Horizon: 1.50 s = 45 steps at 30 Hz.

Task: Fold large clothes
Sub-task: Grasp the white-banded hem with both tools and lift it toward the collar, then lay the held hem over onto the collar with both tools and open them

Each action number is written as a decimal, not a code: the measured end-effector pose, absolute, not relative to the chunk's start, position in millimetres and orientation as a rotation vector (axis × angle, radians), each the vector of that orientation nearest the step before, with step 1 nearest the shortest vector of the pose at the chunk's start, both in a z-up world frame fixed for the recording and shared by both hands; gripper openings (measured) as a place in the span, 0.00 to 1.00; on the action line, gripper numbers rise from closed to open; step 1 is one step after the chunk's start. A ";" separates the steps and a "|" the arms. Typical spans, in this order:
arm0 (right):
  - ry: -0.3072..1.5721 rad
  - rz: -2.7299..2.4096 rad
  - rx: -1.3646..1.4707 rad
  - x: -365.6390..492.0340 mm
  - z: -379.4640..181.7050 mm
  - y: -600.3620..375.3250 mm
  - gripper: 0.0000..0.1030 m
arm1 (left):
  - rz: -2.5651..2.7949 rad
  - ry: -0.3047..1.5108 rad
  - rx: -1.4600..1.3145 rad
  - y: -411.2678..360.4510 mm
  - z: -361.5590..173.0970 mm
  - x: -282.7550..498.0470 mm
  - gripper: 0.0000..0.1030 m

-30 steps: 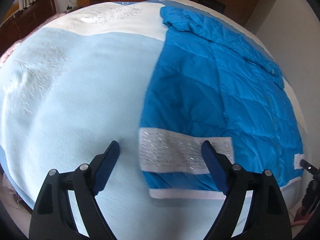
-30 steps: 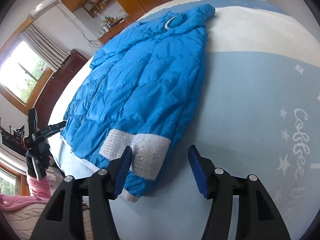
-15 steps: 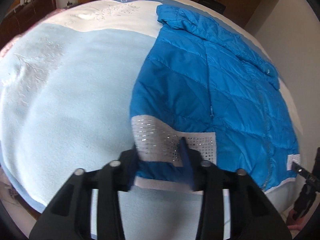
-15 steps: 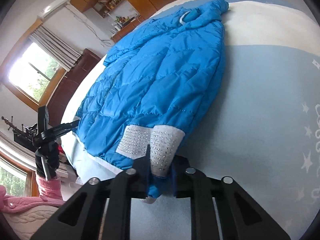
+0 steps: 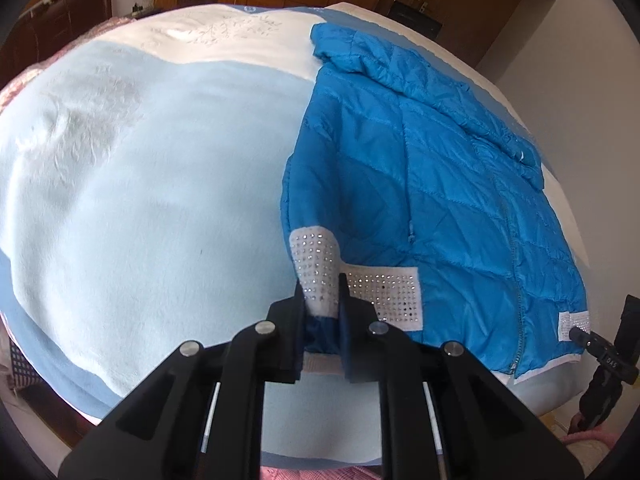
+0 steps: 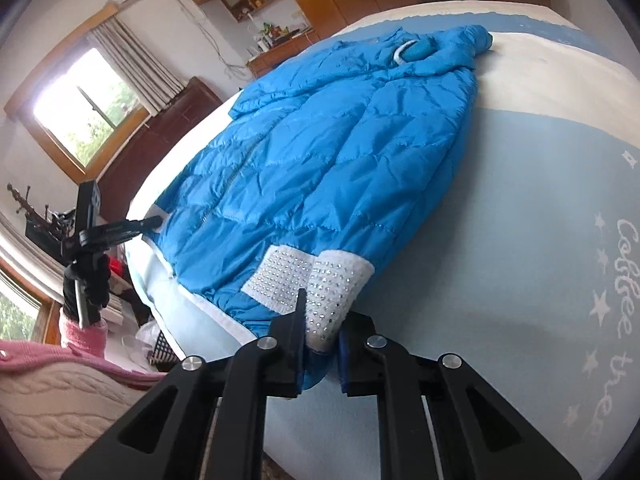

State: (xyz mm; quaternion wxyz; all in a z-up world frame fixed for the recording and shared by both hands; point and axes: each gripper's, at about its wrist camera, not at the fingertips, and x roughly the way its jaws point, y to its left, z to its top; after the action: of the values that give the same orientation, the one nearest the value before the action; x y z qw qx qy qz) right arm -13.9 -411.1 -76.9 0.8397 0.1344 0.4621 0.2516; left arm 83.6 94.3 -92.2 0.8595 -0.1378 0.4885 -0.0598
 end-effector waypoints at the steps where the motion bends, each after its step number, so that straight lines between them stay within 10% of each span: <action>1: 0.992 0.530 0.296 -9.4 -80.1 -411.7 0.12 | -0.131 1.028 -0.306 96.4 -96.9 86.3 0.12; 27: 0.832 0.556 0.426 144.0 62.7 -461.2 0.10 | -0.444 0.754 -0.602 86.6 33.5 270.0 0.10; 45: 0.924 0.467 0.553 303.4 25.3 -491.1 0.10 | -0.370 0.819 -0.512 42.8 13.0 427.0 0.10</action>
State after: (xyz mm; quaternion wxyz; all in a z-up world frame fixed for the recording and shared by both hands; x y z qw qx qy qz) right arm 303.4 -491.1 25.3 0.8325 0.2611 0.4360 0.2205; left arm 427.0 42.8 13.0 0.8692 -0.2448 0.3917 -0.1766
